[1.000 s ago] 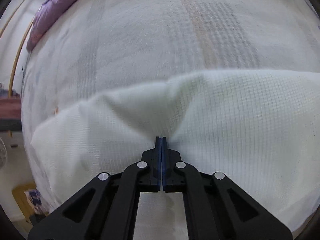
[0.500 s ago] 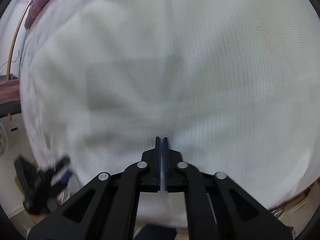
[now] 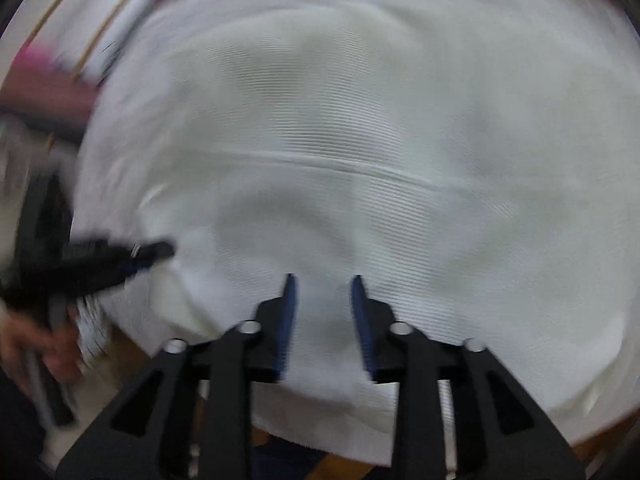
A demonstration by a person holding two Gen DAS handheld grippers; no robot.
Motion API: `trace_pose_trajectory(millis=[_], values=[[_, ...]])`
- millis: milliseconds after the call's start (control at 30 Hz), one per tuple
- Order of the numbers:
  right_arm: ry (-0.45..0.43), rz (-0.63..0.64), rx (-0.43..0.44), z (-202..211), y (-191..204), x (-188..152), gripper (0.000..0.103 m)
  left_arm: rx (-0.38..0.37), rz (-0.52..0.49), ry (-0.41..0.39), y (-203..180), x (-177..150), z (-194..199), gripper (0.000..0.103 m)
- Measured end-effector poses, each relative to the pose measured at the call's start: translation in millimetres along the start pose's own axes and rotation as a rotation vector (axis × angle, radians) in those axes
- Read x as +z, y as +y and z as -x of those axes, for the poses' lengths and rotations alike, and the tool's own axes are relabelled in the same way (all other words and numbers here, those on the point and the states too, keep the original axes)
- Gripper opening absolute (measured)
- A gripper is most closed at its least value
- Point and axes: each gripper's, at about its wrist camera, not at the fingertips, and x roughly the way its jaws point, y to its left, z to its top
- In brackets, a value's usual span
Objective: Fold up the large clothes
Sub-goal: 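Grasp the folded edge with the left gripper while the right gripper pinches beside it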
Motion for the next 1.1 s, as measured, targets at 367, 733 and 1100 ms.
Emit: trace_pose_trajectory(millis=[367,733,1100], values=[[-0.122,0.339,0.131,-21.9,92.7,-25.3,0.069,-0.132,0.006,0.001,-16.4,-2.4,22.6,0.011],[-0.058,0.187,0.099,-60.0,70.0,-3.4,0.02,-0.074,0.03,-0.011,-25.9,5.7,0.1,0.044],[-0.157,-0.046,0.317,30.6,-20.1,-6.1,0.017,0.178,-0.268,-0.207,-151.0,-1.9,0.7,0.016]])
